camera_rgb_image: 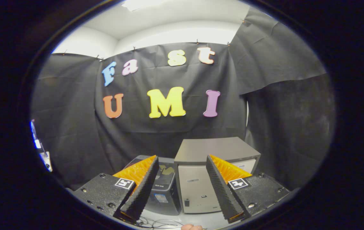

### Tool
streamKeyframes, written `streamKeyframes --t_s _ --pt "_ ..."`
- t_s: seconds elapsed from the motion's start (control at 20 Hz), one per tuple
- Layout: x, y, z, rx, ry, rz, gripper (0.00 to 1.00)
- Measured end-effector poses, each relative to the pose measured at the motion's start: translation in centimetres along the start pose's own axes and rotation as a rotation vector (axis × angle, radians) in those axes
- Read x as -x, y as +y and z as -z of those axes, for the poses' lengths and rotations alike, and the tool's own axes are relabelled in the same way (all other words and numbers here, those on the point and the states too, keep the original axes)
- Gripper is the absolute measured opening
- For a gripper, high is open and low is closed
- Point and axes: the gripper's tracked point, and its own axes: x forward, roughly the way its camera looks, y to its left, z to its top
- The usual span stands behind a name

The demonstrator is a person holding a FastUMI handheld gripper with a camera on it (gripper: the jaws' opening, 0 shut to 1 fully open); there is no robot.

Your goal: Put the clothes into the washing machine and then close the washing machine lid.

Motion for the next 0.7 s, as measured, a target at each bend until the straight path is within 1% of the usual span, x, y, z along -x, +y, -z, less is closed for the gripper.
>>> streamKeyframes --t_s 0.05,0.1,0.25,0.55,0.7 --pt "0.6 -0.9 1.0 0.014 0.026 -0.005 0.93" --pt "1.6 -1.2 1.5 0.013 0.030 -0.025 0.93" --pt "3.4 -2.1 2.4 -0.011 0.030 -0.036 0.92" --pt "6.0 -3.2 1.7 0.005 0.016 -0.088 0.93" --pt "6.7 -3.5 1.3 0.000 0.008 -0.098 0.93"
